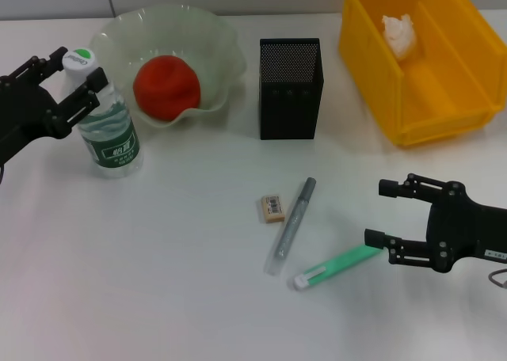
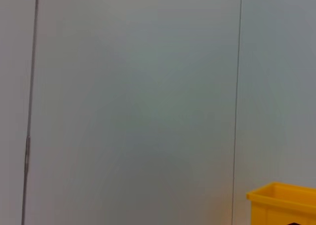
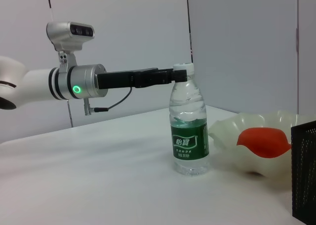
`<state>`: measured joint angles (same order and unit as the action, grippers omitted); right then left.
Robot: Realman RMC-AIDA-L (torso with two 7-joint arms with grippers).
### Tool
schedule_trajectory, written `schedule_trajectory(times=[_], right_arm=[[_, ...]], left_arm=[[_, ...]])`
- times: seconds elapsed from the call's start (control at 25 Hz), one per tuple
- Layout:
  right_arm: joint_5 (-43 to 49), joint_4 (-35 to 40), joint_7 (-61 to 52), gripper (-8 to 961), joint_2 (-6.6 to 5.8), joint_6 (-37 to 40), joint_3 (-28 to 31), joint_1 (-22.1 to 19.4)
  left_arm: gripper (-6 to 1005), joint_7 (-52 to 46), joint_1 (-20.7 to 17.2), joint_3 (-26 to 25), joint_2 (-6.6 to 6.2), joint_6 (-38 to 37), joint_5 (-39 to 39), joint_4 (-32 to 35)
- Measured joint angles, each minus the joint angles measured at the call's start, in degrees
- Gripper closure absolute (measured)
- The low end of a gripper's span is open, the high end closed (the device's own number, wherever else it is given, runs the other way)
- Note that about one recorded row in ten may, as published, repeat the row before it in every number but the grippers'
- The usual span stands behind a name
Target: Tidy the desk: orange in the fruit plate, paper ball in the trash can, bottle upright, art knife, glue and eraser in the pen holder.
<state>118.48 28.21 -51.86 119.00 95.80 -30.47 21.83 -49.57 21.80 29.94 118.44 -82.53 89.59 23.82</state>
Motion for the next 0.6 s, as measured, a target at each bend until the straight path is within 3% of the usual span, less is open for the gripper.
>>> schedule_trajectory(times=[0.32, 0.6], right_arm=[[0.0, 0.0, 0.0, 171, 0.0, 0.1, 0.0, 0.0], [0.0, 0.0, -0.4, 171, 0.0, 0.2, 0.1, 0.0]], left_arm=[[194, 0.0, 0.0, 0.0, 0.04, -0.9, 0.3, 0.0], [194, -4.9, 0.9, -0.5, -0.19, -4.0, -0.5, 0.5]])
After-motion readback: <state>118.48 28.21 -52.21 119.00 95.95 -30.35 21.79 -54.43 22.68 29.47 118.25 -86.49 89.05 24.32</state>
